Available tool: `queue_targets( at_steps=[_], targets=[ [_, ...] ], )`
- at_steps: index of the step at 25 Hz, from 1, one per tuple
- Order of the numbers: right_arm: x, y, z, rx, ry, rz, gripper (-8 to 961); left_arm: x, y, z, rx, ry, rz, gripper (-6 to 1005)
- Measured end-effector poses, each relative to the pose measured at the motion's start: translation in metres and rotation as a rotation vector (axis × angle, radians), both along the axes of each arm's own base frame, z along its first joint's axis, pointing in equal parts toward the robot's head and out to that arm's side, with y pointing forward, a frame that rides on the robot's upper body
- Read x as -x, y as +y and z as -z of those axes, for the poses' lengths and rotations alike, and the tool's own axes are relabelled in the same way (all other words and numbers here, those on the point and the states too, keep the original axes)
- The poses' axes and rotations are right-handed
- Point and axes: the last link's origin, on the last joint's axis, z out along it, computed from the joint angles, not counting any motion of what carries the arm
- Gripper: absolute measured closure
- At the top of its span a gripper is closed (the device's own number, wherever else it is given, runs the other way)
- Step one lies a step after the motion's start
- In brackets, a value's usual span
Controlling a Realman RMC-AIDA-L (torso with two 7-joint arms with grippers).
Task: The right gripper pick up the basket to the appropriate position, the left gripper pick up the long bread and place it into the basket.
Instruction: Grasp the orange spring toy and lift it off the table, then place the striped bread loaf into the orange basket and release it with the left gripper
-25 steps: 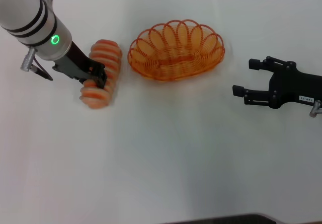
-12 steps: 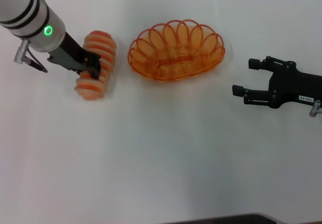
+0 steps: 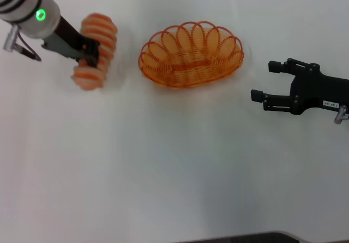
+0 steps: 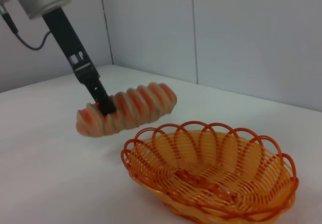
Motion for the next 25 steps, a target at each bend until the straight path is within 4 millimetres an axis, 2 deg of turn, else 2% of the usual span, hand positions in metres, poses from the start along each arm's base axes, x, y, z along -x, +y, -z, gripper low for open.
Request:
queue_targets(
  at_steps=[4,6,15,19,25],
  targets=[
    [0.000,0.000,0.000,-0.001,-0.002,0.000,37,-0.013,0.005,-0.009,0.023,0.014,0.084,775],
    [0.000,0.001,0.000,-0.002,-0.003,-0.001,37,-0.023,0.006,-0.010,0.064,0.030,0.139,818],
    [0.000,0.002,-0.001,-0.004,-0.006,-0.003,37,-0.082,0.005,-0.012,0.191,0.075,0.420,837],
    [0.000,0.002,-0.002,-0.003,-0.007,-0.003,37,-0.104,0.000,-0.007,0.263,0.103,0.549,842],
    [0.001,0.001,-0.001,0.001,-0.004,-0.004,37,-0.119,-0.010,0.009,0.369,0.154,0.685,847]
  ],
)
